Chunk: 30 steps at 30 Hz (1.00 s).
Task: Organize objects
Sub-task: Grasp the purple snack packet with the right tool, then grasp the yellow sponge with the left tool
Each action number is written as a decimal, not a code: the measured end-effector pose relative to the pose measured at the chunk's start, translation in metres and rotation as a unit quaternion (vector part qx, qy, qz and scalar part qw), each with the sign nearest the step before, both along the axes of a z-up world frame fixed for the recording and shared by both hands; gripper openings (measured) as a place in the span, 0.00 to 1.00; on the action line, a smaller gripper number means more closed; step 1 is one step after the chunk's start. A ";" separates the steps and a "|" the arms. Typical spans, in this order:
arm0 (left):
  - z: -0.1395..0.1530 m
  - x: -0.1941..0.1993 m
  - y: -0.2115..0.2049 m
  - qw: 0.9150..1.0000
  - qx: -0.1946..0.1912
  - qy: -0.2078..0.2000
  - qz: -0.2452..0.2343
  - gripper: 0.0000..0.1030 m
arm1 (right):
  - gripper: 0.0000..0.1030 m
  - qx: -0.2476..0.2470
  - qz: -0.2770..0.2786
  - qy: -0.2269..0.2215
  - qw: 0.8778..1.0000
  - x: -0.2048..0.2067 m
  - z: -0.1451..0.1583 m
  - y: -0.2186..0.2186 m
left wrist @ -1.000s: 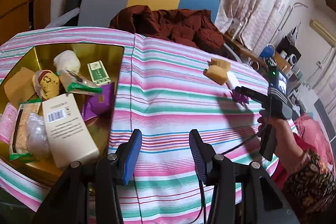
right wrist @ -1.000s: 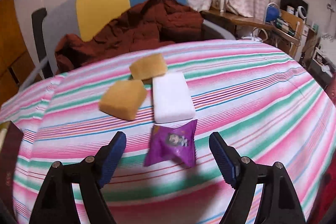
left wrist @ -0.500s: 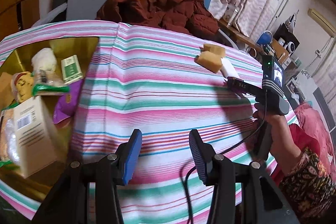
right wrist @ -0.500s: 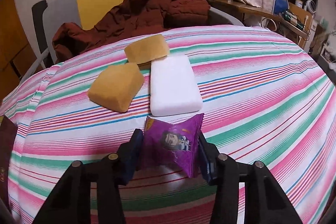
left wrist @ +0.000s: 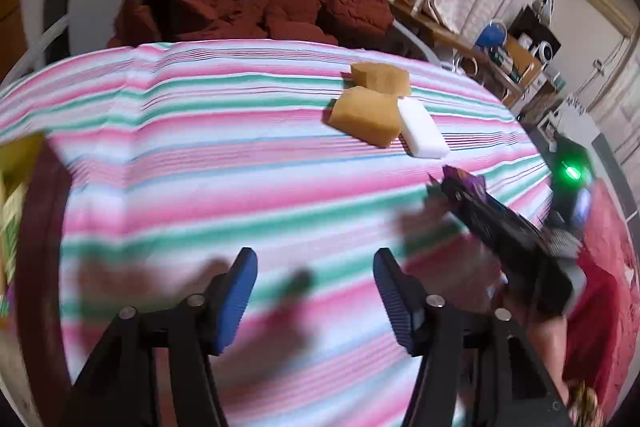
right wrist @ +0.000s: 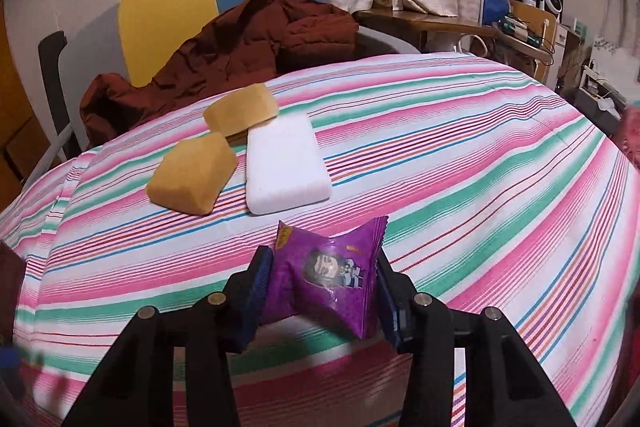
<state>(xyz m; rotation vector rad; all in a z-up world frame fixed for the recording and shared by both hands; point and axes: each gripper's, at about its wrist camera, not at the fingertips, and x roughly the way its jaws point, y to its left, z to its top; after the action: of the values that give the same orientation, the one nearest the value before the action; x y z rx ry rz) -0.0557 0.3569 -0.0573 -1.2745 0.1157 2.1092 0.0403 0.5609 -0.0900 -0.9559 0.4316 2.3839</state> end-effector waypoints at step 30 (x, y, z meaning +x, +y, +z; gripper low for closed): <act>-0.035 -0.083 0.139 0.998 -0.023 0.049 -0.028 0.74 | 0.48 -0.017 -0.018 0.014 1.000 0.004 -0.006 0.011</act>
<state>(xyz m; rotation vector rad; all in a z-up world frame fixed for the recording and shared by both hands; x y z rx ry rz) -0.1388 0.4958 -0.0921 -1.1802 0.2419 2.1325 0.0442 0.5722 -0.0964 -0.9234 0.4958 2.3671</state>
